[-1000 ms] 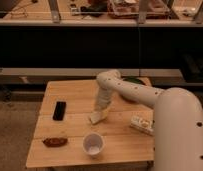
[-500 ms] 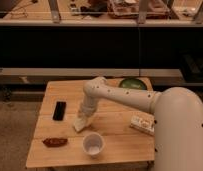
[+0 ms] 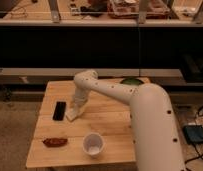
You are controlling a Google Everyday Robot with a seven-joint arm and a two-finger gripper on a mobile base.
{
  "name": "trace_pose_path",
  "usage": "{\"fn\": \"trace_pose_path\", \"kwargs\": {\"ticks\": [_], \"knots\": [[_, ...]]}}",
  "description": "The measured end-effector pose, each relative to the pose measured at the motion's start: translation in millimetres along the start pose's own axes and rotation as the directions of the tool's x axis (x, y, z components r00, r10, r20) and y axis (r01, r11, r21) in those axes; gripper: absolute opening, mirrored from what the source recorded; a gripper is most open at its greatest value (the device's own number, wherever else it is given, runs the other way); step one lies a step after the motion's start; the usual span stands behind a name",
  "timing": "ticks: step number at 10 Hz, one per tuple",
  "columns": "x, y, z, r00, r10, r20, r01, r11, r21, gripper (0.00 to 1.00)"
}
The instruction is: Wipe the white sponge on the table
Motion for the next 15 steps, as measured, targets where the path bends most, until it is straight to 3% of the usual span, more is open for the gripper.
{"fn": "trace_pose_path", "kwargs": {"ticks": [3, 5, 7, 9, 11, 13, 15], "knots": [[42.6, -17.6, -6.0, 0.997, 0.080, 0.013, -0.081, 0.997, 0.016, 0.41], [80.0, -1.1, -18.6, 0.986, 0.165, 0.000, -0.165, 0.986, 0.001, 0.41], [111.5, 49.0, -25.0, 0.962, 0.272, -0.013, -0.272, 0.961, -0.053, 0.41], [125.4, 87.1, -32.0, 0.945, 0.326, -0.028, -0.327, 0.941, -0.083, 0.41], [118.7, 117.7, -38.3, 0.946, 0.323, -0.044, -0.325, 0.939, -0.112, 0.41], [98.5, 136.8, -47.0, 0.958, 0.279, -0.065, -0.286, 0.950, -0.126, 0.41], [63.2, 138.5, -49.4, 0.974, 0.221, -0.059, -0.227, 0.966, -0.122, 0.41]]}}
